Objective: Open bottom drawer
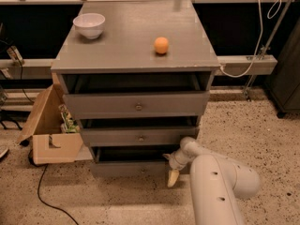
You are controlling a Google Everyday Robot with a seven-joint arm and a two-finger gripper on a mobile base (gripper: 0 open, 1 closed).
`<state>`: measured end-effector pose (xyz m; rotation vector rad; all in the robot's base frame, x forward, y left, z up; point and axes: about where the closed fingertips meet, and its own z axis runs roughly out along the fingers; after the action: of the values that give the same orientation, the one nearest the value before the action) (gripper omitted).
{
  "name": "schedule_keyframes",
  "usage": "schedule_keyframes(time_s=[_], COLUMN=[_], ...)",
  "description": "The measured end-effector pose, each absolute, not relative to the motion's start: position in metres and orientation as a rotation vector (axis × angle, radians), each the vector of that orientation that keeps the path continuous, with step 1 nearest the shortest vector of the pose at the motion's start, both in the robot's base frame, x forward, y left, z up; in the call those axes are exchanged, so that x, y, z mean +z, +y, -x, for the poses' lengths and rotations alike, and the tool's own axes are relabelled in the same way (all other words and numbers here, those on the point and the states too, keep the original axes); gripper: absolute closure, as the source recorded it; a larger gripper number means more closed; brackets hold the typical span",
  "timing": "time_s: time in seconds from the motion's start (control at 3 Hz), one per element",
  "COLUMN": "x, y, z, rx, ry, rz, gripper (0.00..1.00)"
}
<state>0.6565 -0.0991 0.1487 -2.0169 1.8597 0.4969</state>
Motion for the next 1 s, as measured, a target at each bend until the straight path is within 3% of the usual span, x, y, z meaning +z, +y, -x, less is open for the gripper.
schedule_keyframes(time_s=[0.33, 0.67, 1.0], x=[0.153, 0.154, 0.156], y=[-0.099, -0.098, -0.098], z=[-0.651, -0.628, -0.622], rx=[0.467, 0.444, 0.448], ry=[1.881, 1.910, 1.913], rz=[2.035, 2.039, 2.034], gripper=[0.18, 0.50, 0.72])
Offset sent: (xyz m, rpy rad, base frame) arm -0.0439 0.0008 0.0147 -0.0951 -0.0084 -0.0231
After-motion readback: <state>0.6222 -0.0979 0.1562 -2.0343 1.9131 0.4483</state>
